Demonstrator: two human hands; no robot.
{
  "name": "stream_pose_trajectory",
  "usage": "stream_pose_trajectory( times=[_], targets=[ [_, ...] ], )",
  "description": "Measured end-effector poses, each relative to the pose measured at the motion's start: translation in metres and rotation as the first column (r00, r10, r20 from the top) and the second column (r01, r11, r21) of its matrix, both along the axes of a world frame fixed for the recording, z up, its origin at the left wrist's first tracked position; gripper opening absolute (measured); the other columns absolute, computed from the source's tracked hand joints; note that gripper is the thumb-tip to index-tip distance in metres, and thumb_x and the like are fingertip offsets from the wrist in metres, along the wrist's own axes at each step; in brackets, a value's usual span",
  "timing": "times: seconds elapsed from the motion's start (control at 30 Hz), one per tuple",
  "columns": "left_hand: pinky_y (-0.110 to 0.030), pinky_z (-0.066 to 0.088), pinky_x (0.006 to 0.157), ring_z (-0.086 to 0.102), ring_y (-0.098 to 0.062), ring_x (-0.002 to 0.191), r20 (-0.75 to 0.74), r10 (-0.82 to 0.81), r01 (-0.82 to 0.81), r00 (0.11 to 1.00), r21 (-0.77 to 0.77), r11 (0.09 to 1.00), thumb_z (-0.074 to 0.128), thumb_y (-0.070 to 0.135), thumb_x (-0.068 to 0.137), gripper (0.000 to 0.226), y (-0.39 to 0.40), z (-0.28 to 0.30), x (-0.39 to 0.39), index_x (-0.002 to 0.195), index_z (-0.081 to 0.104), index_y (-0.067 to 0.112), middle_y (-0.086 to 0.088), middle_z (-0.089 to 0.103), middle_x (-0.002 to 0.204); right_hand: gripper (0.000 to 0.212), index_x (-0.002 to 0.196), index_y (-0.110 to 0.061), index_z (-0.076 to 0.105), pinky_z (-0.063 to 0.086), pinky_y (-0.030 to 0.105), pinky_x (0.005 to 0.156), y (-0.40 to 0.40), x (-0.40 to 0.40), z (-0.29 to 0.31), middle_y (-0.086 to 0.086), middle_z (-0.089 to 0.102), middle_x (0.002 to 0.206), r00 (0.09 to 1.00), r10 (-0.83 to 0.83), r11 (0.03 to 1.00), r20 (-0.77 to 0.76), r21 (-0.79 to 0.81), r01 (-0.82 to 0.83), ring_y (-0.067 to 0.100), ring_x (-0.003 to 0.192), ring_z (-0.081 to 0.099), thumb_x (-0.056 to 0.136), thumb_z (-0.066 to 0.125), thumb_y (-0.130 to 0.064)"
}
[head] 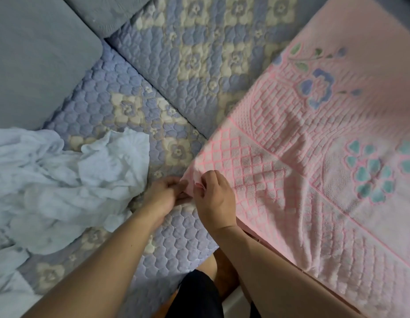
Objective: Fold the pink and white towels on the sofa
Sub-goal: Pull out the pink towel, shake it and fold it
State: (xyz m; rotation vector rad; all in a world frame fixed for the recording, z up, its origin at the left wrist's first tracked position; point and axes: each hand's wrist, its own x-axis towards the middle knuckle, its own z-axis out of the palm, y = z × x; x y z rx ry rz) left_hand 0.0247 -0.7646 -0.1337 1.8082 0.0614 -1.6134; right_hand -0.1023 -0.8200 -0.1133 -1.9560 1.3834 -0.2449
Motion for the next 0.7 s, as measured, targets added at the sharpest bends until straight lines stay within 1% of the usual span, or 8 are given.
stream_pose_trajectory(
  times=[0.07, 0.17, 0.23, 0.4, 0.53, 0.63, 0.67, 0.7],
  targets=[
    [-0.04, 0.061, 0.085, 0.073, -0.037, 0.092, -0.019, 0.024, -0.024, 1.0, -0.012, 1.0, 0.06, 0.01, 0.1, 0.018, 0.0, 0.003, 0.001, 0.1, 0.07, -0.006, -0.027, 0.074, 0.096, 0.011, 0.078, -0.01, 0.046, 0.028, 0.029, 0.056, 0.004, 0.002, 0.003, -0.003, 0.044, 0.076, 1.0, -0.013, 1.0, 0.028, -0.028, 0.014, 0.017, 0.068, 0.038, 0.08, 0.057, -0.006],
    [-0.029, 0.06, 0.074, 0.072, -0.027, 0.086, -0.082, 0.024, -0.024, 0.996, -0.005, 1.0, 0.06, 0.009, 0.1, 0.018, 0.001, 0.007, 0.003, 0.104, 0.07, -0.005, -0.021, 0.074, 0.094, 0.021, 0.082, -0.008, 0.053, 0.042, 0.039, 0.056, 0.015, 0.009, 0.002, 0.004, 0.051, 0.08, 0.999, 0.047, 0.999, 0.001, -0.003, -0.047, 0.024, 0.071, 0.045, 0.07, 0.061, 0.007],
    [-0.026, 0.059, 0.07, 0.072, -0.023, 0.084, -0.102, 0.029, -0.028, 0.994, 0.01, 1.0, 0.056, 0.006, 0.101, 0.018, 0.002, 0.009, 0.005, 0.106, 0.071, -0.002, -0.018, 0.074, 0.094, 0.02, 0.083, -0.008, 0.056, 0.045, 0.044, 0.059, 0.018, 0.015, -0.002, 0.005, 0.054, 0.082, 0.999, 0.028, 0.999, -0.031, 0.025, -0.027, 0.026, 0.074, 0.048, 0.072, 0.063, 0.008],
    [-0.024, 0.057, 0.065, 0.073, -0.02, 0.078, -0.083, 0.022, -0.021, 0.996, 0.014, 1.0, 0.055, 0.007, 0.1, 0.029, 0.004, 0.015, 0.009, 0.085, 0.078, 0.015, -0.013, 0.075, 0.084, 0.005, 0.089, -0.008, 0.064, 0.046, 0.041, 0.059, 0.021, 0.019, -0.005, 0.007, 0.058, 0.084, 1.0, 0.031, 0.999, -0.002, -0.04, -0.031, 0.027, 0.075, 0.052, 0.089, 0.062, -0.003],
    [-0.024, 0.056, 0.062, 0.072, -0.017, 0.073, -0.07, 0.015, -0.014, 0.997, 0.013, 1.0, 0.055, 0.005, 0.095, 0.028, 0.004, 0.018, 0.003, 0.086, 0.08, 0.013, -0.011, 0.075, 0.082, 0.014, 0.088, -0.01, 0.062, 0.045, 0.041, 0.054, 0.029, 0.013, 0.001, 0.004, 0.056, 0.083, 1.0, -0.01, 0.999, -0.009, -0.034, 0.01, 0.024, 0.076, 0.049, 0.083, 0.061, 0.003],
    [-0.032, 0.055, 0.068, 0.073, -0.021, 0.078, 0.02, 0.056, -0.057, 0.998, 0.076, 0.995, 0.059, 0.021, 0.093, 0.024, 0.004, 0.015, -0.002, 0.084, 0.079, 0.013, -0.013, 0.076, 0.085, 0.019, 0.104, -0.01, 0.07, 0.05, 0.041, 0.071, 0.037, 0.01, 0.001, 0.006, 0.065, 0.096, 1.0, 0.014, 0.998, -0.005, 0.061, -0.014, 0.025, 0.091, 0.054, 0.09, 0.059, -0.004],
    [-0.034, 0.056, 0.071, 0.074, -0.023, 0.081, 0.057, 0.054, -0.058, 0.997, 0.088, 0.994, 0.063, 0.032, 0.091, 0.026, 0.005, 0.014, -0.002, 0.085, 0.079, 0.012, -0.013, 0.077, 0.088, 0.025, 0.112, -0.01, 0.07, 0.051, 0.039, 0.081, 0.039, 0.008, 0.003, 0.006, 0.067, 0.105, 0.998, 0.049, 0.993, 0.034, 0.109, -0.053, 0.025, 0.1, 0.055, 0.091, 0.057, -0.004],
    [-0.037, 0.058, 0.075, 0.075, -0.023, 0.084, 0.097, -0.009, 0.001, 0.995, 0.082, 0.997, 0.067, 0.04, 0.088, 0.029, 0.006, 0.012, -0.001, 0.089, 0.077, 0.013, -0.011, 0.077, 0.09, 0.031, 0.117, -0.009, 0.068, 0.05, 0.037, 0.093, 0.043, 0.004, 0.005, 0.006, 0.068, 0.114, 0.991, 0.09, 0.98, 0.102, 0.168, -0.106, 0.024, 0.111, 0.054, 0.09, 0.054, -0.003]
  ],
)
